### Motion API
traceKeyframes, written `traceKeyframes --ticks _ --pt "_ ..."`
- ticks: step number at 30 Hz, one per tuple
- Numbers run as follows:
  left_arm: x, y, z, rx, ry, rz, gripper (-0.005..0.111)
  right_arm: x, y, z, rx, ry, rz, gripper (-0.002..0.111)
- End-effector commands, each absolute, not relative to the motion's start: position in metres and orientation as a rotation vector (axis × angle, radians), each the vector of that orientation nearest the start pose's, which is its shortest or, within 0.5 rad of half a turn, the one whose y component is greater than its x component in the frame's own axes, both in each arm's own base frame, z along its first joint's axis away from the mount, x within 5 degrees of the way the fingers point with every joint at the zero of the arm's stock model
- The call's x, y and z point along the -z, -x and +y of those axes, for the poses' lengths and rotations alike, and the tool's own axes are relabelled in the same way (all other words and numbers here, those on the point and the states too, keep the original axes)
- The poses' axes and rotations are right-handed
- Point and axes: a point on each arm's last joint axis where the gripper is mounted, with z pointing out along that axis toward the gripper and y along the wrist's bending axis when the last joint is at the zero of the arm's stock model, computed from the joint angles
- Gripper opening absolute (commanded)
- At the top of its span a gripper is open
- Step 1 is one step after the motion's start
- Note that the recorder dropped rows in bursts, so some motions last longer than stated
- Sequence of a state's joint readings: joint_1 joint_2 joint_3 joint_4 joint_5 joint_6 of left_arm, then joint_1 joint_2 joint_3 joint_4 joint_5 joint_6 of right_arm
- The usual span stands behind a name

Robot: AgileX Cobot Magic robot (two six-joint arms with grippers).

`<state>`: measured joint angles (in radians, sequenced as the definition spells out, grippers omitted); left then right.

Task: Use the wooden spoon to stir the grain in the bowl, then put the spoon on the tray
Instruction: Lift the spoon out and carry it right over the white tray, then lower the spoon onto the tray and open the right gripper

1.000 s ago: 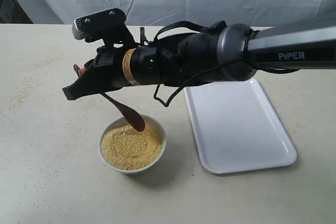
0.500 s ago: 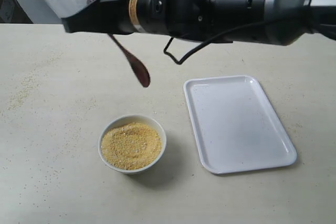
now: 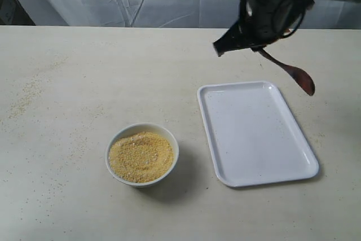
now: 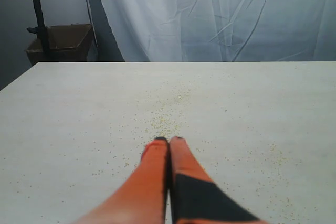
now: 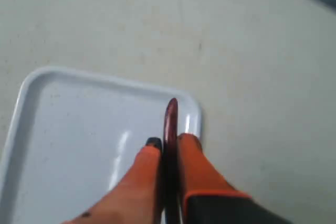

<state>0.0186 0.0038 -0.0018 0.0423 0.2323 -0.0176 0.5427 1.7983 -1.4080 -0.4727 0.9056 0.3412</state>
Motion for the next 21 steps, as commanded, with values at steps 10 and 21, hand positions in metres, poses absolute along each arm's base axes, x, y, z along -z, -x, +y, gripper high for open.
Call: traceKeyframes --ticks 10,21 --pt "-0.192 -0.055 0.002 -0.042 0.004 1.714 0.0 -0.224 -0.376 0.094 -0.822 0.292 2.64 -0.001" --pt "-0.192 -0.055 0.002 -0.042 0.004 1.714 0.0 -0.133 -0.379 0.098 -0.842 0.095 2.772 -0.001"
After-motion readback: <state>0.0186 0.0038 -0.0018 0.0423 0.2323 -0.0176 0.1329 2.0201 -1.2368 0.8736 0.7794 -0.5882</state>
